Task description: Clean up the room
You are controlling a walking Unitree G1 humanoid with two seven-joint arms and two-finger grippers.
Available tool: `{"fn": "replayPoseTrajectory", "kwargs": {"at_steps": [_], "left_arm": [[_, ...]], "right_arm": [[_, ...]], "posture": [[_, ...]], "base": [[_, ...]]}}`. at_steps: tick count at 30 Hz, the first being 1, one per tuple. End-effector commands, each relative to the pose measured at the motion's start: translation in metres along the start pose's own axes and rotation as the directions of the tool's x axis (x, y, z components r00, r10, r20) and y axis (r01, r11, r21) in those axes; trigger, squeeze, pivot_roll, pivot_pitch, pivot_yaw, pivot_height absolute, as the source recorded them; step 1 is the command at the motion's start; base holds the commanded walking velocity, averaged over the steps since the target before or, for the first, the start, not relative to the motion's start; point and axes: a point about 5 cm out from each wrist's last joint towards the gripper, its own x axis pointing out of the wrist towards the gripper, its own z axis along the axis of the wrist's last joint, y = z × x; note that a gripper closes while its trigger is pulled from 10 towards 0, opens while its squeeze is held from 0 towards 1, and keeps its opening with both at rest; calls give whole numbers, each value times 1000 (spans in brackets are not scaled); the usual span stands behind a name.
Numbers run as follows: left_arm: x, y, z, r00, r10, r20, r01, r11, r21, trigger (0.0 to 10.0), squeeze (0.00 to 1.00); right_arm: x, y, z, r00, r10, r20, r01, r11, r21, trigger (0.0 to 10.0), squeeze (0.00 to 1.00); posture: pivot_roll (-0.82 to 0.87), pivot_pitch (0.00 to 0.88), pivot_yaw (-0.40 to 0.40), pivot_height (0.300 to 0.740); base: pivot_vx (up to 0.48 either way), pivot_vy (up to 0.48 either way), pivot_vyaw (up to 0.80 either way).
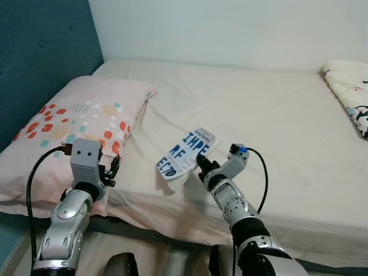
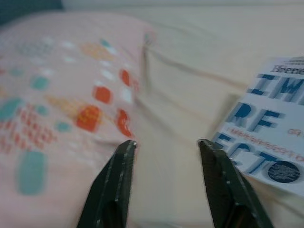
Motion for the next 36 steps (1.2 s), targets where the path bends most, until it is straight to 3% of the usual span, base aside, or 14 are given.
{"fn": "replayPoseTrajectory", "kwargs": {"at_steps": [1,4,7,8,12,15,17,20,24,26,32,33,35,36], "left_arm": [[-2,-10,-8,997,-60,-43,57,995,-82,10000,0],[-3,-12,-11,996,-69,-56,62,991,-123,10000,0],[-1,-5,-23,996,-17,-82,-8,956,-292,10000,0],[1,-4,-22,998,-26,-58,5,942,-335,10000,1000],[6,-4,-10,996,-78,39,87,907,-411,10000,1000],[10,1,5,987,-114,116,150,914,-376,10000,1000],[13,13,19,980,-96,174,148,936,-320,10000,1000],[14,19,25,977,-83,197,142,942,-303,10000,1000],[10,40,43,963,-97,252,159,958,-240,10000,1000],[9,41,43,961,-114,251,174,957,-232,10000,1000],[9,28,51,922,-325,211,331,944,4,10000,1000],[9,28,51,922,-325,211,331,944,4,10000,1000],[9,18,55,883,-454,117,418,876,242,10000,1000],[9,18,55,883,-454,117,418,876,242,10000,1000]], "right_arm": [[10,52,-34,982,181,-45,-175,978,112,10000,0],[11,55,-32,978,206,-38,-201,972,121,10000,0],[6,57,-24,951,305,-51,-302,952,60,10000,0],[3,56,-21,936,346,-69,-344,938,38,10000,0],[-11,51,-12,887,442,-132,-449,893,-30,10000,0],[-21,47,-3,854,483,-193,-511,848,-138,10000,0],[-30,40,6,838,473,-274,-542,781,-311,10000,0],[-34,36,10,834,456,-310,-549,739,-392,10000,0],[-53,15,38,826,367,-429,-564,551,-615,10000,0],[-56,15,41,821,362,-442,-571,532,-625,10000,0],[-75,10,59,771,324,-548,-636,374,-675,10000,0],[-75,10,59,771,324,-548,-636,374,-675,10000,0],[-76,12,65,781,313,-541,-622,309,-719,10000,0],[-76,12,65,781,313,-541,-622,309,-719,10000,0]], "posture": [[102,140,-65,579],[102,140,-65,579],[87,129,-62,579],[73,121,-61,579],[65,111,-59,579],[54,102,-56,579],[50,97,-52,579],[48,94,-49,579],[45,87,-45,579],[45,87,-45,579],[42,80,-44,579],[42,80,-44,579],[42,76,-43,579],[42,76,-43,579]], "base": [[0,0,0],[0,0,0],[0,0,0],[0,0,0],[0,0,0],[0,0,0],[0,0,0],[0,0,0],[0,0,0],[0,0,0],[0,0,0],[0,0,0],[0,0,0],[0,0,0]]}}
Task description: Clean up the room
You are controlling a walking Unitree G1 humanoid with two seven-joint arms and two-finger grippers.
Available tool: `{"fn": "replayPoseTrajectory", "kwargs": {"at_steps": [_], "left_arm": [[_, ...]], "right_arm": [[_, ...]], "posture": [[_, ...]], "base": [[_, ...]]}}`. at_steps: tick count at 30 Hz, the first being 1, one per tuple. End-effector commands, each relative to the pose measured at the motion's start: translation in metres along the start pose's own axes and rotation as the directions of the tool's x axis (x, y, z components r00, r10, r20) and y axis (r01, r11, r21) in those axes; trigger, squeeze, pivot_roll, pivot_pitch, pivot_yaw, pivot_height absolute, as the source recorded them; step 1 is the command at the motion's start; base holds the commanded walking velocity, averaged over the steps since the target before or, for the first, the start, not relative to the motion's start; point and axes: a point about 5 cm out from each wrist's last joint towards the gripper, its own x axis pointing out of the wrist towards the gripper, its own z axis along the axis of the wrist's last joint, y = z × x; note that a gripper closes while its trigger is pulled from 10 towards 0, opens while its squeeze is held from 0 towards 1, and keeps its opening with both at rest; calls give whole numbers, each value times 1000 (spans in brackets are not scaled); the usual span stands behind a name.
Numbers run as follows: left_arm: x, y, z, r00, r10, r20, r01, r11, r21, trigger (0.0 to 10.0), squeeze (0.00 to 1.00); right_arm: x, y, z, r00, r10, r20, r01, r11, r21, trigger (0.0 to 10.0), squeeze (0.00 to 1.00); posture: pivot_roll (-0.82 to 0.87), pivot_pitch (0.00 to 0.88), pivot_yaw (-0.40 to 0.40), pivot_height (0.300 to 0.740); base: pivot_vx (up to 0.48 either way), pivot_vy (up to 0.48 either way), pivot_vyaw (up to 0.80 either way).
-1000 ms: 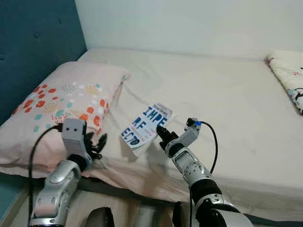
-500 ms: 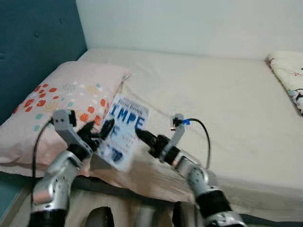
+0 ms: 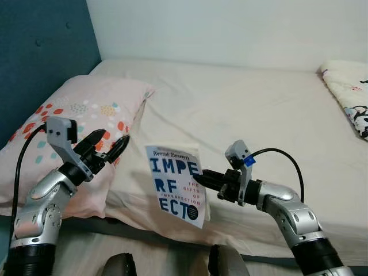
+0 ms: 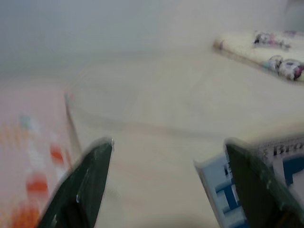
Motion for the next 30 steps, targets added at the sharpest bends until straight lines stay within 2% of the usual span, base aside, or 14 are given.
{"fn": "replayPoseTrajectory", "kwargs": {"at_steps": [1,3,4,6,7,9,12,19,22,23,24,25,27,30], "left_arm": [[2,-10,-1,990,-119,-73,128,981,146,10000,1000],[4,-13,0,984,-158,-83,169,975,142,10000,1000],[5,-17,2,981,-185,-52,187,982,34,10000,706],[5,-17,2,981,-185,-52,187,982,34,10000,706],[5,-18,3,982,-186,-23,185,982,-34,10000,0],[0,-20,0,979,-202,5,201,971,-127,10000,0],[-6,-23,-4,969,-245,-11,243,964,-110,10000,0],[-5,-36,-1,927,-365,-80,373,919,126,10000,0],[3,-40,11,911,-374,-172,406,746,529,10000,0],[5,-38,15,920,-357,-163,381,709,593,10000,0],[5,-38,18,918,-359,-169,379,667,642,10000,0],[5,-38,18,918,-359,-169,379,667,642,10000,0],[5,-40,22,905,-381,-189,400,614,680,10000,0],[4,-42,23,895,-398,-201,418,591,690,10000,0]], "right_arm": [[1,1,9,999,2,41,2,997,-76,10000,0],[1,1,14,997,-4,73,10,996,-88,10000,0],[3,1,22,989,-10,151,22,997,-78,10000,0],[3,1,22,989,-10,151,22,997,-78,10000,0],[2,2,24,985,-13,172,27,996,-81,10000,0],[-2,3,25,979,-1,202,19,996,-86,10000,0],[-8,4,23,981,40,190,-28,997,-69,10000,0],[-17,8,15,984,140,106,-134,989,-60,10000,0],[-18,6,10,986,163,33,-158,981,-115,10000,0],[-18,5,10,987,162,22,-158,979,-126,10000,0],[-17,4,9,987,161,8,-158,977,-142,10000,0],[-17,4,9,987,161,8,-158,977,-142,10000,0],[-16,4,8,988,157,-16,-157,974,-162,10000,0],[-16,3,8,988,148,-33,-152,972,-180,10000,0]], "posture": [[42,76,-42,579],[43,72,-39,579],[43,69,-39,579],[43,69,-39,579],[43,68,-39,579],[36,64,-39,579],[31,63,-42,579],[24,61,-58,579],[28,66,-62,579],[28,66,-62,579],[29,66,-63,579],[29,66,-63,579],[31,66,-61,579],[32,66,-61,579]], "base": [[0,0,0],[0,0,0],[0,0,0],[0,0,0],[0,0,0],[0,0,0],[0,0,0],[0,0,0],[0,0,0],[0,0,0],[0,0,0],[0,0,0],[0,0,0],[0,0,0]]}}
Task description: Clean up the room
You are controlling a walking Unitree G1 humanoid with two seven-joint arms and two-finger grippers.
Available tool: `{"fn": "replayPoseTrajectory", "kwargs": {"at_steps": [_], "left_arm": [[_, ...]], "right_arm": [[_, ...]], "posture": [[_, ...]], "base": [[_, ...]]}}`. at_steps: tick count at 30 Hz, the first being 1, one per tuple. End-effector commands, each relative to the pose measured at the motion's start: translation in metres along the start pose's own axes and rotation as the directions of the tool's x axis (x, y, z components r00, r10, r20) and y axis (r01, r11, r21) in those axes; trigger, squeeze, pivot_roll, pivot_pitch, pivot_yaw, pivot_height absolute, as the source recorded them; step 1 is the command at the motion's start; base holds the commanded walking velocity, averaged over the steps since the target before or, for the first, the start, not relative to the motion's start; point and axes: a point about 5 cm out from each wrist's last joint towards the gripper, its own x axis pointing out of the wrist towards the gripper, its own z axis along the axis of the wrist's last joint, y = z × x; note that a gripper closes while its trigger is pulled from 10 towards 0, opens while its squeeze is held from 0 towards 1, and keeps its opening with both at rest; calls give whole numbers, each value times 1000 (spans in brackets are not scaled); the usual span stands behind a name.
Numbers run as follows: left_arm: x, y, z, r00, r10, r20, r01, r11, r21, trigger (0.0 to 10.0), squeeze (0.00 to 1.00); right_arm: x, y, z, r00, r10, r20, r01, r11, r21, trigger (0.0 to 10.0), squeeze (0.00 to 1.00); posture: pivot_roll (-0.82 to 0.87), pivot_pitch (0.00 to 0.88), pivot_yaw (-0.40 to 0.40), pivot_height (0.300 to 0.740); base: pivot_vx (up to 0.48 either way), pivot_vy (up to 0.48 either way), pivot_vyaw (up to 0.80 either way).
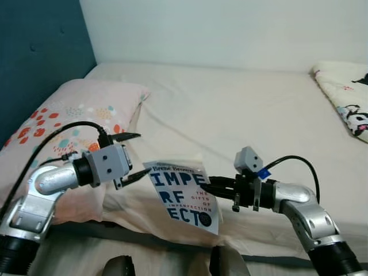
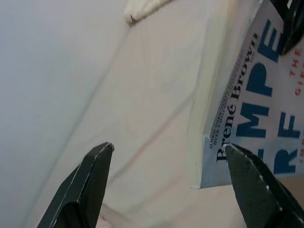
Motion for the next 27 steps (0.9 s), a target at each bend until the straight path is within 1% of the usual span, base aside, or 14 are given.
{"fn": "replayPoseTrajectory", "kwargs": {"at_steps": [1,4,5,6,7,9,11,14,16,17,19,22,24,27], "left_arm": [[-1,-6,5,995,-96,-2,96,994,58,10000,0],[0,-9,8,992,-127,4,127,990,68,10000,0],[1,-19,11,976,-215,8,215,975,61,10000,0],[1,-19,11,976,-215,8,215,975,61,10000,0],[0,-31,12,950,-313,2,312,947,71,10000,0],[2,-48,12,915,-403,5,401,912,89,10000,0],[8,-49,11,922,-388,3,384,914,130,10000,0],[11,-48,11,929,-369,0,366,920,143,10000,0],[17,-42,10,946,-323,-10,320,933,166,10000,0],[21,-35,10,960,-278,-11,276,944,183,10000,0],[23,-31,9,966,-258,-13,255,948,190,10000,0],[22,-31,8,967,-256,-16,254,950,183,10000,0],[15,-30,5,959,-281,-38,283,944,170,10000,0],[13,-30,4,955,-292,-45,295,940,169,10000,0]], "right_arm": [[1,-4,4,1000,-10,-18,8,998,-66,10000,0],[2,-4,4,999,-16,-30,14,996,-84,10000,0],[3,-6,5,999,-26,-43,21,993,-115,10000,0],[3,-6,5,999,-26,-43,21,993,-115,10000,0],[5,-7,5,997,-33,-65,23,987,-156,10000,0],[7,-8,5,995,-39,-95,16,974,-228,10000,0],[11,-6,7,995,-27,-100,0,965,-263,10000,0],[12,-5,8,995,-16,-100,-13,961,-276,10000,0],[15,-1,8,994,8,-112,-42,953,-299,10000,0],[17,3,7,992,33,-126,-71,948,-311,10000,0],[19,6,5,989,54,-140,-95,946,-311,10000,0],[19,7,4,988,59,-144,-102,945,-311,10000,0],[19,8,2,987,64,-150,-109,944,-312,10000,0],[20,7,1,987,64,-150,-109,942,-318,10000,0]], "posture": [[34,68,-59,579],[34,68,-59,579],[33,70,-59,579],[33,70,-59,579],[34,70,-59,579],[34,74,-57,579],[32,71,-55,579],[32,71,-55,579],[31,69,-56,579],[30,65,-55,579],[29,63,-56,579],[29,63,-55,579],[32,61,-53,579],[31,62,-52,579]], "base": [[0,0,0],[0,0,0],[0,0,0],[0,0,0],[0,0,0],[0,0,0],[0,0,0],[0,0,0],[0,0,0],[0,0,0],[0,0,0],[0,0,0],[0,0,0],[0,0,0]]}}
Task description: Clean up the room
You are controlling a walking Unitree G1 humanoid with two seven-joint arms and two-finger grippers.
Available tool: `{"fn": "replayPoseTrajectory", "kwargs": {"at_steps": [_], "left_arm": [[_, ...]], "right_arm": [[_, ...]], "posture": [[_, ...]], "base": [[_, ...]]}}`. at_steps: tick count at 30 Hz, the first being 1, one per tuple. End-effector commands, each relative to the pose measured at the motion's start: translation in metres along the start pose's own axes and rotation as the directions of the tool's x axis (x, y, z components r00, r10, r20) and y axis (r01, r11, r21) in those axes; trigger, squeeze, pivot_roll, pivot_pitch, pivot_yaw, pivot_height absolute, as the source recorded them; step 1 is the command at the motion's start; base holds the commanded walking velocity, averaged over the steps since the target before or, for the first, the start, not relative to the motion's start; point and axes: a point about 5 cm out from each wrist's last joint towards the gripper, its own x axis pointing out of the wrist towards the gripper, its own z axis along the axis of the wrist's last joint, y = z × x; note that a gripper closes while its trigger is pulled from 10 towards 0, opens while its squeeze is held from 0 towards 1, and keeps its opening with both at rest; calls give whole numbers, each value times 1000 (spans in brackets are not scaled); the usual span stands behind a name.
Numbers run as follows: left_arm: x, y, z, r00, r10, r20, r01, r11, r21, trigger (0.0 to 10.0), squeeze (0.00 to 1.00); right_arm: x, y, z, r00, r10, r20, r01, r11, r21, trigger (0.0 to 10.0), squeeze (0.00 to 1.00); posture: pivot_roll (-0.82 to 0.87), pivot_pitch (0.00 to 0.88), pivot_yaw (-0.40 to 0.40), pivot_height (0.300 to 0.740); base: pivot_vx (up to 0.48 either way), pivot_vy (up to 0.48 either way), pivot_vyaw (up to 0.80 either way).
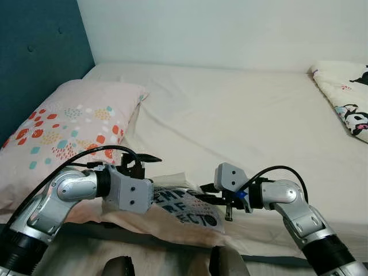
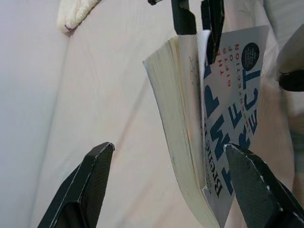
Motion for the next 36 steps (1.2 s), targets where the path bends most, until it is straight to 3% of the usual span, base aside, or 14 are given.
{"fn": "replayPoseTrajectory", "kwargs": {"at_steps": [1,5,9,17,31,32,33,36], "left_arm": [[-7,-5,-4,999,-44,-12,44,999,-4,10000,0],[-4,-12,3,994,-101,32,102,995,-18,10000,0],[10,-24,9,988,-136,71,139,990,-33,10000,0],[20,-17,13,985,-136,103,140,990,-31,10000,0],[21,-16,20,976,-167,140,177,982,-65,10000,0],[21,-18,20,973,-183,142,195,978,-79,7412,0],[21,-21,20,968,-204,149,220,970,-100,0,0],[20,-25,20,960,-231,157,251,959,-128,0,0]], "right_arm": [[2,1,3,1000,12,12,-12,999,-36,10000,0],[3,1,3,1000,12,20,-12,999,-45,10000,0],[9,6,11,997,52,54,-48,997,-63,10000,0],[16,14,12,994,91,54,-86,993,-80,10000,0],[22,18,13,991,124,57,-119,989,-86,10000,0],[22,18,14,991,123,59,-118,989,-88,10000,0],[23,17,15,991,122,63,-116,989,-90,10000,0],[23,16,17,991,120,67,-114,989,-93,10000,0]], "posture": [[32,62,-53,579],[34,63,-56,579],[30,61,-55,579],[31,62,-58,579],[36,59,-63,579],[33,55,-62,579],[33,55,-62,579],[31,53,-64,579]], "base": [[0,0,0],[0,0,0],[0,0,0],[0,0,0],[0,0,0],[0,0,0],[0,0,0],[0,0,0]]}}
